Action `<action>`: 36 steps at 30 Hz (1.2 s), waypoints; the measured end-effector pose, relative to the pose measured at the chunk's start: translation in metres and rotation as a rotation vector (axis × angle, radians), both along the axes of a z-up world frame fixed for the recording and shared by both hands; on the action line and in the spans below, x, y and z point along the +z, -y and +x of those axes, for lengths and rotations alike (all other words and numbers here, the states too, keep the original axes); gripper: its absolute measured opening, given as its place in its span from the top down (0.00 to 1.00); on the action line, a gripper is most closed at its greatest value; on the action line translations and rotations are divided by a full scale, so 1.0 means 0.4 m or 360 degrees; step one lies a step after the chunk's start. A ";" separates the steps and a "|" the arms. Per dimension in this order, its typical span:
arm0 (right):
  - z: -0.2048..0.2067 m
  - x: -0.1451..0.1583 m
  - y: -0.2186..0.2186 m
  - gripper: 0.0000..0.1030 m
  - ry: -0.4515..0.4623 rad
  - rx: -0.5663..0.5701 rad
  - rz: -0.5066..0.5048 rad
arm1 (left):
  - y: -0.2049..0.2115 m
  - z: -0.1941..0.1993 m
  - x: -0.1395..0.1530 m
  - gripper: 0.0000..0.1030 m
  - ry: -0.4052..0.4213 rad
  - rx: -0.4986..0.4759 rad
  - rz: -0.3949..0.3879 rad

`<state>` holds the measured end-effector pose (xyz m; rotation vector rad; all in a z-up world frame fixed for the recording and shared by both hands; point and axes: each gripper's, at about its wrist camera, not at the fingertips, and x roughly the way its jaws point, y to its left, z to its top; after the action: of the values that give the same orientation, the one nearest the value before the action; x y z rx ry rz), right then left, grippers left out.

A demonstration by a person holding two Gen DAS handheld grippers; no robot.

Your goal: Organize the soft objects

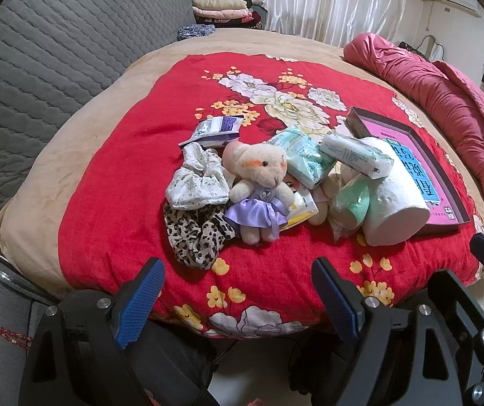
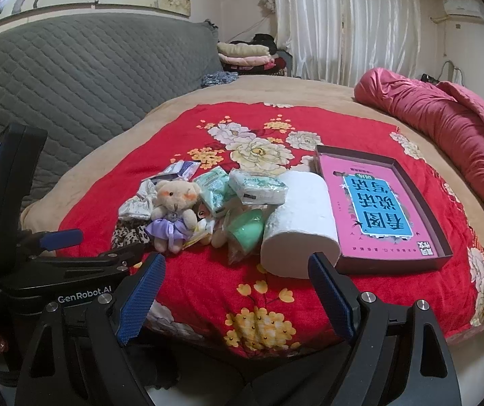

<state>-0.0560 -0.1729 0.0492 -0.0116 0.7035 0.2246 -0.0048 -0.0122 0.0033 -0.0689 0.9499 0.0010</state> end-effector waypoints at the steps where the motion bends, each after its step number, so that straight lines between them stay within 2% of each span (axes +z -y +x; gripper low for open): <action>1: -0.001 0.000 -0.001 0.16 -0.0001 -0.0001 0.0000 | -0.001 0.001 -0.001 0.15 -0.0001 0.0001 0.0000; 19: 0.004 -0.005 -0.003 0.16 -0.0014 0.0003 0.0013 | -0.026 0.011 -0.011 0.15 -0.0032 0.0023 -0.0044; 31: 0.029 -0.022 0.011 0.16 -0.0047 0.0009 0.0061 | -0.160 0.048 -0.036 0.15 -0.0087 0.0229 -0.0184; 36: 0.040 -0.033 0.022 0.16 -0.0067 0.0001 0.0091 | -0.184 0.067 -0.065 0.15 -0.0142 0.0215 -0.0181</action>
<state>-0.0399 -0.1816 0.0362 0.0478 0.7390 0.2462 0.0222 0.0616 -0.0229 -0.2395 1.0323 0.0753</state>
